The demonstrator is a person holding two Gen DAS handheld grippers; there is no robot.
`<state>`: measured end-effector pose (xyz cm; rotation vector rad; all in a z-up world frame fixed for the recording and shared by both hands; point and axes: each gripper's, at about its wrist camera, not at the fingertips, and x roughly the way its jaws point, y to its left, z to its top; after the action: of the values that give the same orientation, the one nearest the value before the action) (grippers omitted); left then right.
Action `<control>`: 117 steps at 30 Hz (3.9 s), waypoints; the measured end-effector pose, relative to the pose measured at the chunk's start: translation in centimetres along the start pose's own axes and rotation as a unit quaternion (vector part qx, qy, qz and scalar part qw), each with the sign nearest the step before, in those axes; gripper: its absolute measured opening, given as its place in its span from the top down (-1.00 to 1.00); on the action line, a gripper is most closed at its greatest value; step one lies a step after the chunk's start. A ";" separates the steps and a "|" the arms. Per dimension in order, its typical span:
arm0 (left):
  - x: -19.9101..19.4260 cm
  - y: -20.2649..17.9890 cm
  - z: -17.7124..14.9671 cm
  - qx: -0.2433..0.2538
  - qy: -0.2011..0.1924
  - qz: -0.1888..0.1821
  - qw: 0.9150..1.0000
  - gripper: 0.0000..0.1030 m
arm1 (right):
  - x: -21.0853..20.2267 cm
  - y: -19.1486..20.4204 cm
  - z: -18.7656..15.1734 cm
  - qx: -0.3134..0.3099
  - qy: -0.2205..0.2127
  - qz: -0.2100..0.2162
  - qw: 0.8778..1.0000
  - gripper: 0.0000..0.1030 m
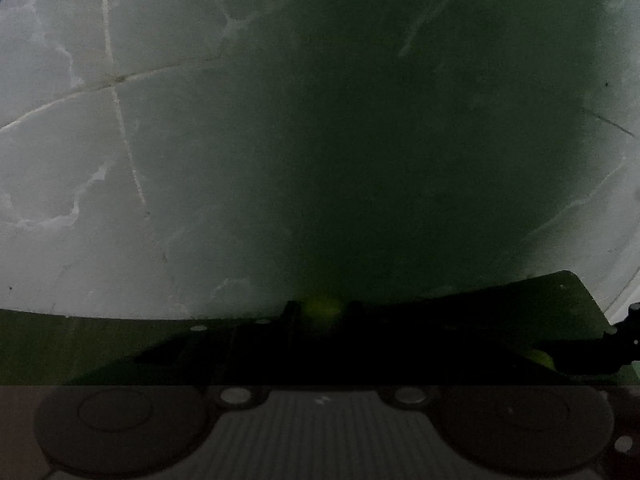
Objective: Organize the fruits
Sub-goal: 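Close the left tool on a green grape while the right tool grips another grape, then carry the grape with the left tool while the right tool carries its grape over the tray, then open both tools to drop the green grapes into the tray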
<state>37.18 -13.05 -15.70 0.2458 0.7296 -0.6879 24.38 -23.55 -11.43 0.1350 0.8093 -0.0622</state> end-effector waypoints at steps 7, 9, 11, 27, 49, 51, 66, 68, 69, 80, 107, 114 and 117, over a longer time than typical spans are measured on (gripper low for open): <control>-1.8 0.6 -0.1 -0.011 -0.007 0.003 1.000 0.49 | -1.4 0.7 0.7 -0.009 -0.009 0.005 1.000 0.51; -2.7 0.7 -0.2 -0.013 -0.012 0.005 1.000 0.49 | -1.6 1.2 1.2 -0.012 -0.014 0.007 1.000 0.51; -3.9 0.3 -0.3 -0.015 -0.015 0.008 1.000 0.49 | -2.3 1.6 1.6 -0.016 -0.020 0.009 1.000 0.51; -16.4 0.5 -1.0 -0.083 -0.061 0.116 0.988 0.49 | -11.0 2.8 6.0 -0.092 -0.090 0.118 0.985 0.51; -37.5 -6.8 -17.8 -0.331 -0.034 0.331 0.883 0.48 | -17.8 10.4 1.1 -0.273 -0.046 0.351 0.895 0.51; -37.4 -7.4 -19.0 -0.342 -0.030 0.323 0.882 0.48 | -17.8 11.3 -0.3 -0.286 -0.035 0.355 0.889 0.51; -32.8 -10.0 -22.7 -0.362 0.009 0.282 0.888 0.48 | -12.1 13.2 -7.3 -0.339 0.061 0.323 0.882 0.51; -32.2 -10.2 -22.8 -0.364 0.014 0.284 0.887 0.48 | -11.2 13.2 -7.7 -0.345 0.068 0.325 0.878 0.51; -32.0 -10.4 -22.9 -0.367 0.016 0.285 0.885 0.48 | -10.8 13.4 -7.8 -0.348 0.071 0.326 0.876 0.51; -30.3 -11.3 -23.4 -0.379 0.034 0.304 0.873 0.48 | -8.1 13.9 -9.3 -0.373 0.097 0.342 0.857 0.51; -29.8 -11.2 -22.8 -0.388 0.042 0.322 0.863 0.45 | -6.3 13.9 -9.1 -0.377 0.118 0.354 0.848 0.29; -30.4 -11.3 -22.3 -0.385 0.034 0.327 0.863 0.29 | -7.6 13.5 -7.6 -0.361 0.104 0.362 0.853 0.18; -31.3 -11.5 -21.8 -0.383 0.025 0.331 0.862 0.05 | -8.8 13.0 -6.3 -0.348 0.091 0.368 0.857 0.02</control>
<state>1.25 3.07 -9.91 -0.2243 0.8493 0.2928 15.17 -9.69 -8.11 -0.2479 0.8777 0.9808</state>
